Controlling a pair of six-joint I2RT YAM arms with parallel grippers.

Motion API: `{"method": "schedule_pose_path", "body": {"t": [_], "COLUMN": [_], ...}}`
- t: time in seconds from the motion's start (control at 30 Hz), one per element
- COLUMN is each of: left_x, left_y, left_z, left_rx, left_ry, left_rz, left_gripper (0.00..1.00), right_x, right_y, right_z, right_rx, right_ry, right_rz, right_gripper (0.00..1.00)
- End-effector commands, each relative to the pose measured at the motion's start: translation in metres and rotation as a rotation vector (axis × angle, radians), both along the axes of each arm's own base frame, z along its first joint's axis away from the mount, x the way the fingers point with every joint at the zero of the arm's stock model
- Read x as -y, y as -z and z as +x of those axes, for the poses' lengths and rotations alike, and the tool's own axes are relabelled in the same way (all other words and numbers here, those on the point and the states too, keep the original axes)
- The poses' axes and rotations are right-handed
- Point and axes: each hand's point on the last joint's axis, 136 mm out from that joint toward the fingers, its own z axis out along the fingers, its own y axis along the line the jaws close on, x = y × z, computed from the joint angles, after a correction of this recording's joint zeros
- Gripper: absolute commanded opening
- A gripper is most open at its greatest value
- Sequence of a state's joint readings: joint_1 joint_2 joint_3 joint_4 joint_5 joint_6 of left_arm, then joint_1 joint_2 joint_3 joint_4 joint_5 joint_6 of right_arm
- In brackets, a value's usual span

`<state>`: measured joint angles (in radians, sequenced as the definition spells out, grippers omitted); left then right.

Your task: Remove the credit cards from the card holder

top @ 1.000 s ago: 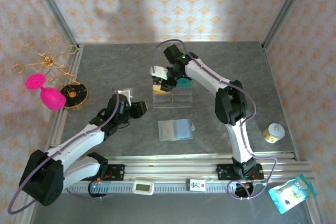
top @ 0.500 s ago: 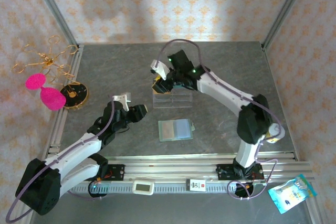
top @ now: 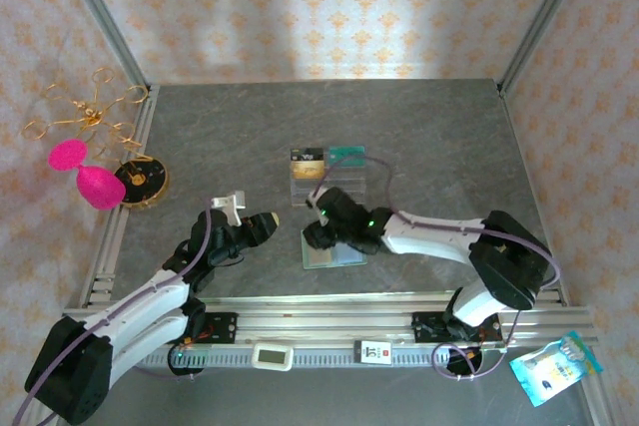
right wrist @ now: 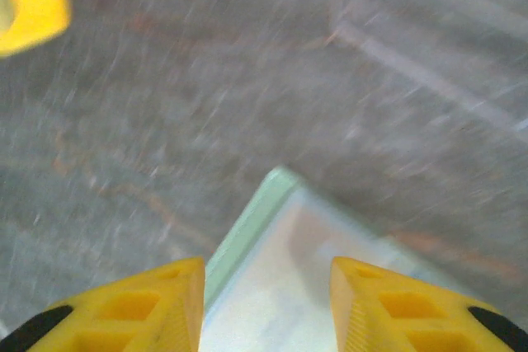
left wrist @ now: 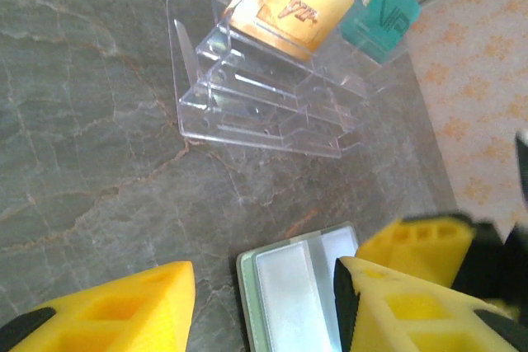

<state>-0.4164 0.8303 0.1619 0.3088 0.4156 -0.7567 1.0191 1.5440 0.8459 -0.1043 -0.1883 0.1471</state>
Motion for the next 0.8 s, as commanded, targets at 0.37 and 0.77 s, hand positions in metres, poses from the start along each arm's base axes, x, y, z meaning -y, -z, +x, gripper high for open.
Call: {"method": "schedule_pose_path", "body": {"t": [0.37,0.77], "left_x": [0.006,0.021], "left_y": [-0.003,0.004], "left_z": [-0.006,-0.012], "left_rx": [0.018,0.001], "left_ry": [0.04,0.114], "left_rz": [-0.045,-0.02], "left_gripper": [0.45,0.4], "right_x": [0.01,0.007], "right_y": [0.045,0.072], "right_z": [-0.009,-0.013], "right_rx": [0.02,-0.011], "right_ry": [0.087,0.124], "right_rz": [-0.206,-0.25], "right_gripper": [0.43,0.0]}}
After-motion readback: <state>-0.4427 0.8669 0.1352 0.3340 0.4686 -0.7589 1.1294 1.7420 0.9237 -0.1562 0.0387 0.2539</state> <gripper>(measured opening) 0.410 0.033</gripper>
